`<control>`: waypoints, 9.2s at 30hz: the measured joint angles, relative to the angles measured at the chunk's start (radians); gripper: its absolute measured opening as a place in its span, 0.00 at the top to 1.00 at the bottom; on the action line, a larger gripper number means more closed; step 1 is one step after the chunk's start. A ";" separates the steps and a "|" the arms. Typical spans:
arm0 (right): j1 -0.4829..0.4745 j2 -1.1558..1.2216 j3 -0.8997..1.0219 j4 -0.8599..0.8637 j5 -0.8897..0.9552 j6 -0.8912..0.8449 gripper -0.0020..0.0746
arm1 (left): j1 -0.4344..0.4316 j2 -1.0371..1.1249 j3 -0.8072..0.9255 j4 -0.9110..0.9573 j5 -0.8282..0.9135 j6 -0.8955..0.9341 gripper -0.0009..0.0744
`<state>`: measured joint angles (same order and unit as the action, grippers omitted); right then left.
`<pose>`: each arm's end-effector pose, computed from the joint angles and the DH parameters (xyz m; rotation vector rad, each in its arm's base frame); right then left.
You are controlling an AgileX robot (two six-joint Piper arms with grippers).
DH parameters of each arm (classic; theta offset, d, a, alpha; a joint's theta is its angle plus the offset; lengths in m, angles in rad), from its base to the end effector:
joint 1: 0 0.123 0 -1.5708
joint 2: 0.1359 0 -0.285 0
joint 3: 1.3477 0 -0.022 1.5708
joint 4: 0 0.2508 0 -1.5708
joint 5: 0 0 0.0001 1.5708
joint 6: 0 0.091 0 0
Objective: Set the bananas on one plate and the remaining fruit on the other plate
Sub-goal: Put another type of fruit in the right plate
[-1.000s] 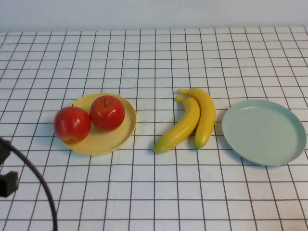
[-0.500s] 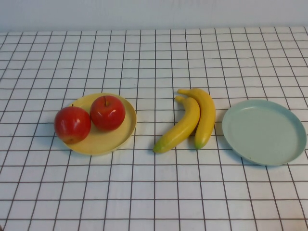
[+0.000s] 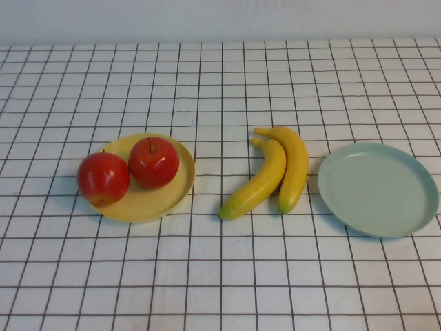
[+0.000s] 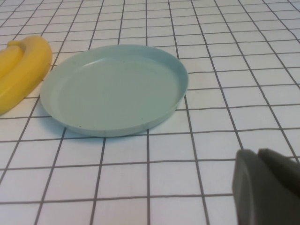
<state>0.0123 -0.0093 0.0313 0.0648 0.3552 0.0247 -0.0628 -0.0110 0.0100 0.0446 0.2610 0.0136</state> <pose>0.0533 0.0027 0.1712 0.0524 1.8602 0.0887 0.0547 -0.0024 0.1868 0.0957 1.7407 0.0055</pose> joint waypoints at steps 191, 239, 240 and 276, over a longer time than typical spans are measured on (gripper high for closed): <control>0.454 2.009 -1.807 -0.011 0.854 0.080 0.66 | 0.000 0.000 0.016 -0.078 0.114 0.009 0.99; 0.392 1.988 -1.867 0.022 0.811 0.112 0.56 | 0.000 0.000 0.016 -0.078 0.114 0.009 0.99; 0.373 1.955 -1.826 0.020 0.811 0.117 0.56 | 0.000 0.000 0.016 -0.078 0.114 0.009 0.99; 0.213 1.729 -1.420 0.030 0.522 0.055 0.28 | 0.000 0.000 0.016 -0.078 0.114 0.009 0.99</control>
<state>0.2255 1.7202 -1.3882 0.0952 0.8772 0.0793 -0.0628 -0.0110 0.0261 -0.0338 0.3750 0.0223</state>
